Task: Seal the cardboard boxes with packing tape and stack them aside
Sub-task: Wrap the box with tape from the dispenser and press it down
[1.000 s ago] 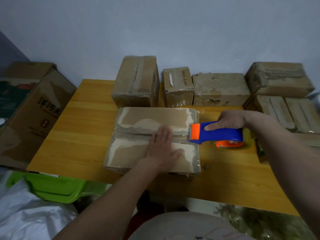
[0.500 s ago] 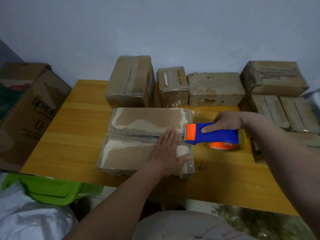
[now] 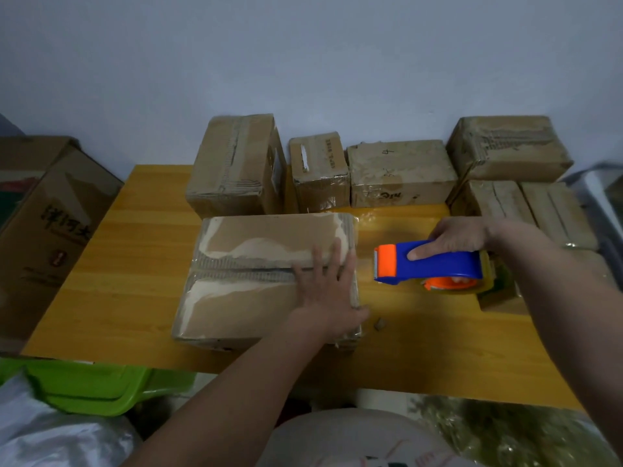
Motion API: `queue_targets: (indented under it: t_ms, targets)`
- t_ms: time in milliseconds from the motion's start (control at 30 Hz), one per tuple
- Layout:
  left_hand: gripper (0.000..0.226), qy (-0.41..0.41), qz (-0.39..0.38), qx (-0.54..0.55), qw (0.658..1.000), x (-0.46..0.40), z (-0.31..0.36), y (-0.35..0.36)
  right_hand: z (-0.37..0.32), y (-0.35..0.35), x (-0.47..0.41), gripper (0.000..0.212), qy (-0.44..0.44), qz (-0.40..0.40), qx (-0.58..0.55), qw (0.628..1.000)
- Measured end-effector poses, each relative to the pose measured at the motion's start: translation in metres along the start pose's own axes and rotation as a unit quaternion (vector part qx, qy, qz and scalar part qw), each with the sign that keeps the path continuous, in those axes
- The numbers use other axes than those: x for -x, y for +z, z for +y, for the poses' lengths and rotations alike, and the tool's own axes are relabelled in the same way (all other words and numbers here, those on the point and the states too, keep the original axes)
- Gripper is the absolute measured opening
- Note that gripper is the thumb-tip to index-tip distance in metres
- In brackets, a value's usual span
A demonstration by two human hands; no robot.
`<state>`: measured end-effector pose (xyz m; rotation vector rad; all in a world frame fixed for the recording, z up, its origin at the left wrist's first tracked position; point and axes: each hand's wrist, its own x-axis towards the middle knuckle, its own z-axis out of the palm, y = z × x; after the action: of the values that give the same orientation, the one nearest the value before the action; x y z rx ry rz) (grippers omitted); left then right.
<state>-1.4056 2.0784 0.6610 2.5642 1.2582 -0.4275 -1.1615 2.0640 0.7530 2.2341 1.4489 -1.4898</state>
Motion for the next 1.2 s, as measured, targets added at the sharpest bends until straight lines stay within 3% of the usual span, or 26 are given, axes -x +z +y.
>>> queue_targets:
  t_ms: [100, 300, 467, 700, 900, 1033, 1200]
  targets:
    - [0.098, 0.040, 0.020, -0.005, 0.999, -0.002, -0.001, 0.000, 0.004, 0.003, -0.001, 0.064, -0.008, 0.000, -0.003, 1.000]
    - [0.099, 0.026, 0.001, 0.002, 1.000, -0.004, 0.001, 0.000, 0.024, -0.008, 0.006, 0.075, -0.009, -0.007, 0.001, 1.000]
    - [0.097, 0.022, 0.001, 0.000, 1.000, -0.006, -0.001, 0.004, 0.019, -0.014, 0.005, 0.057, 0.008, 0.004, 0.048, 0.999]
    - [0.071, -0.006, 0.028, 0.022, 0.999, -0.005, 0.003, 0.005, 0.006, 0.011, -0.012, 0.053, 0.082, 0.041, 0.096, 0.991]
    - [0.072, -0.008, 0.030, 0.015, 0.999, -0.005, 0.006, 0.004, -0.026, 0.042, -0.018, 0.057, 0.119, 0.101, 0.188, 0.970]
    - [0.073, -0.015, 0.032, 0.021, 0.999, -0.003, 0.005, 0.005, -0.019, 0.073, -0.026, 0.030, 0.118, 0.195, 0.335, 0.914]
    - [0.077, -0.017, 0.024, 0.023, 0.999, -0.007, 0.003, 0.006, 0.026, 0.080, -0.030, 0.052, 0.163, 0.273, 0.153, 0.936]
